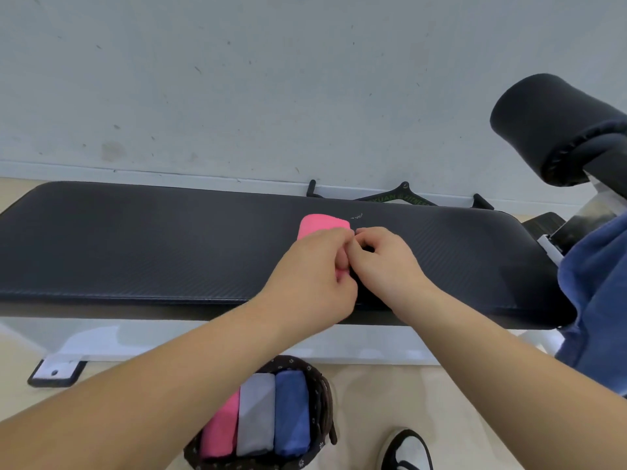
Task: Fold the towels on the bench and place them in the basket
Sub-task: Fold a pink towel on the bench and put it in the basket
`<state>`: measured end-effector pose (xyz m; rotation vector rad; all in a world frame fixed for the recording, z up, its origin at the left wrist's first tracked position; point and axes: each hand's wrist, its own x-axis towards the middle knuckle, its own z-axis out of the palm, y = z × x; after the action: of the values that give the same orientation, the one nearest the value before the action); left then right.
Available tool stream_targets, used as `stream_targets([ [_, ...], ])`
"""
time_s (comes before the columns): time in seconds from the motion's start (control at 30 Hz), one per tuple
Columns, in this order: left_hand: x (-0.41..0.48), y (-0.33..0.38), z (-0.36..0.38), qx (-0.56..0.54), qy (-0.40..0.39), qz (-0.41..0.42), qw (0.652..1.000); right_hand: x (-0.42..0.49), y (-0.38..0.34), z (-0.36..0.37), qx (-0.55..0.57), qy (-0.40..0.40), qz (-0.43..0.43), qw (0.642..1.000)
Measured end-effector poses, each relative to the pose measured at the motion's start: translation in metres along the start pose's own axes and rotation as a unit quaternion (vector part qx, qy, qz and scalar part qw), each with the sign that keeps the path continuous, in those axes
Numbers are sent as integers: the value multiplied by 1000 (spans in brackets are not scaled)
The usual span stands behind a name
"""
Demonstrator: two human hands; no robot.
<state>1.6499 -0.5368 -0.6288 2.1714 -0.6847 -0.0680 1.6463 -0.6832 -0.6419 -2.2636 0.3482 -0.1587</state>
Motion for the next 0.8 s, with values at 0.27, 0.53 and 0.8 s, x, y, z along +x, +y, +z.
stream_targets([
  [0.27, 7, -15, -31, 70, -40, -218, 973, 12, -3, 6, -43, 21, 25, 999],
  [0.53, -16, -7, -35, -243, -30, -283, 927, -22, -17, 3, 48, -79, -23, 995],
  [0.8, -93, -13, -61, -330, -95, -256, 903, -93, -40, 2, 181, -213, 25, 960],
])
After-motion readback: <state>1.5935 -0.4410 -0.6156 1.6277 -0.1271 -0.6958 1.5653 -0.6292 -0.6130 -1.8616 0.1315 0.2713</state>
